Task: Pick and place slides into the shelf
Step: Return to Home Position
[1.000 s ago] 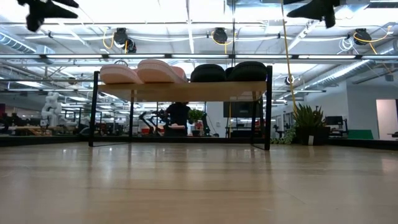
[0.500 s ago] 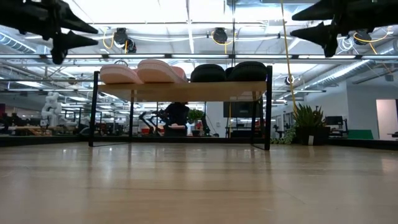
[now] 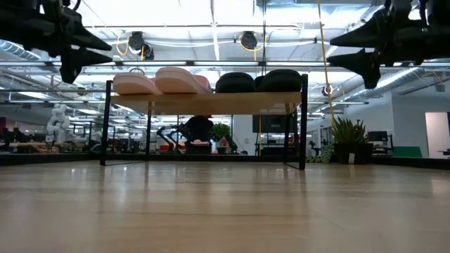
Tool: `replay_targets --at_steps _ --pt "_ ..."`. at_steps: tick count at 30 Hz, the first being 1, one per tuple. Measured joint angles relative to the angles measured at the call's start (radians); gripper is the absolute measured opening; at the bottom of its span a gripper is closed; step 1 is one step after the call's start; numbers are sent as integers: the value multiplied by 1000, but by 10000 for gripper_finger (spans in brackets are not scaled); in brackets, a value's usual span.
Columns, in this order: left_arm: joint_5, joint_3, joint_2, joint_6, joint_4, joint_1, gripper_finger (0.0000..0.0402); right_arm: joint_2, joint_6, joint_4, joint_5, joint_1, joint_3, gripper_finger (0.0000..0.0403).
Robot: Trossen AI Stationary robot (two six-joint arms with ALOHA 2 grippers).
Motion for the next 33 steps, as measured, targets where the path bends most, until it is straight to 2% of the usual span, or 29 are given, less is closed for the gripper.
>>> replay_targets --at_steps 7,14,18,21,28,30,33 --pt "57 0 0 1 -75 0 129 -37 16 -2 -2 0 -47 194" --pt "109 0 0 22 -73 0 129 -62 56 31 -45 0 -82 194" --pt "117 -1 0 27 -70 0 129 -61 40 114 -53 0 -117 194" --pt "137 -38 0 26 -40 0 129 -62 34 117 -53 -2 -125 194" --pt "237 -237 0 -133 276 0 129 -61 34 94 -52 -3 -127 194" --pt "259 -262 0 -188 358 0 129 -61 33 109 -52 -2 -127 194" --pt "267 -269 0 -242 384 0 129 -62 35 114 -52 -2 -128 194"
